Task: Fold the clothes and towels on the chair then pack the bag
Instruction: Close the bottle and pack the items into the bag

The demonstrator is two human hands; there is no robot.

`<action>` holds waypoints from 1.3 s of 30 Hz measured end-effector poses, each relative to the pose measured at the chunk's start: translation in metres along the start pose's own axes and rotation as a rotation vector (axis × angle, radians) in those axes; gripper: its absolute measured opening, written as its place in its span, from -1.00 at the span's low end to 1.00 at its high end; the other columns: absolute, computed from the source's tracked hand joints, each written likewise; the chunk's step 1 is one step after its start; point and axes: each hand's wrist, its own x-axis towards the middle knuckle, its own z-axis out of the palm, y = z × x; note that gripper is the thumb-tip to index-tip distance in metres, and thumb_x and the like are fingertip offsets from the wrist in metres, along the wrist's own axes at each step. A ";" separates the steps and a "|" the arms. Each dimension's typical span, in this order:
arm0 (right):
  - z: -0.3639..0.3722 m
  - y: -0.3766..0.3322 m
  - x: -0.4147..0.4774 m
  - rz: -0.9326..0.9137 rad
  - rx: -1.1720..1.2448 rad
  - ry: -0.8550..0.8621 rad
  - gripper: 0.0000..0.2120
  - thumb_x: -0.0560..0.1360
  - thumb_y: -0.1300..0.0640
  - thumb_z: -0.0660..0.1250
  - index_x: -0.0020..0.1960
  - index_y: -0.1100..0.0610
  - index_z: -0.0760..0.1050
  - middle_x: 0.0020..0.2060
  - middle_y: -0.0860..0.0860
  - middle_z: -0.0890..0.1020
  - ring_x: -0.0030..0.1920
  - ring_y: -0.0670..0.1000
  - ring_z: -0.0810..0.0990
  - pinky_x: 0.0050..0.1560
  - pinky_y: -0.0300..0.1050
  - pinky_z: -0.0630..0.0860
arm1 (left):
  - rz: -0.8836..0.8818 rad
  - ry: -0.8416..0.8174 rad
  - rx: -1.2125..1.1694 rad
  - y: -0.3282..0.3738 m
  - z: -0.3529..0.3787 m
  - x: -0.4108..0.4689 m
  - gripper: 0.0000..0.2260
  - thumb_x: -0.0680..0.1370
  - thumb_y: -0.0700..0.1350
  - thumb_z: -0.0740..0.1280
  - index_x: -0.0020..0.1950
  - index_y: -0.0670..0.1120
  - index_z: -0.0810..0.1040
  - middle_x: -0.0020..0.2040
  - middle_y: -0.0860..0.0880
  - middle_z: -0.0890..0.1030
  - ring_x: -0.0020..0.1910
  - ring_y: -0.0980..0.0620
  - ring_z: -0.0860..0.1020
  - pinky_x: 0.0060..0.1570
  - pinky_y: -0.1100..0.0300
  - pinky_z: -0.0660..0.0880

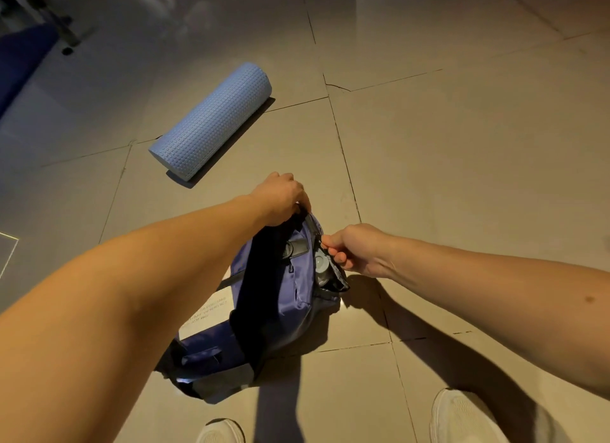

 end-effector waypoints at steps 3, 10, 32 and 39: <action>0.004 0.000 -0.002 -0.021 0.007 0.023 -0.84 0.66 0.17 0.29 -0.07 0.19 0.55 -0.40 -0.03 0.46 -0.44 -0.11 0.34 -0.46 -0.27 0.25 | 0.194 -0.031 -0.081 0.013 -0.009 -0.007 -0.72 0.62 -0.09 0.31 0.28 0.17 0.63 0.30 0.17 0.56 0.15 0.06 0.36 0.14 0.07 0.29; 0.010 0.003 -0.009 -0.030 0.023 0.048 -0.83 0.66 0.16 0.29 -0.08 0.18 0.56 -0.41 -0.04 0.46 -0.45 -0.11 0.34 -0.45 -0.26 0.25 | 0.295 -0.044 0.034 0.019 -0.007 -0.022 -0.76 0.67 0.05 0.27 0.29 0.15 0.62 0.22 0.15 0.62 0.15 0.01 0.39 0.13 0.06 0.32; 0.016 0.040 -0.031 -0.114 -0.140 0.158 -0.84 0.60 0.17 0.37 -0.01 0.27 0.63 -0.39 0.02 0.51 -0.41 -0.07 0.39 -0.29 -0.16 0.39 | 0.085 0.137 0.148 0.014 0.003 -0.033 -0.75 0.67 0.13 0.23 0.26 0.18 0.64 0.04 0.10 0.65 0.15 0.00 0.39 0.03 0.07 0.20; 0.020 0.049 -0.034 -0.130 -0.291 0.200 -0.87 0.58 0.17 0.37 -0.08 0.24 0.57 -0.39 0.03 0.49 -0.37 -0.03 0.42 -0.26 -0.11 0.41 | -0.005 0.188 0.137 0.008 0.011 -0.038 -0.76 0.67 0.12 0.22 0.24 0.21 0.64 0.01 0.08 0.59 0.14 -0.03 0.41 0.06 0.05 0.25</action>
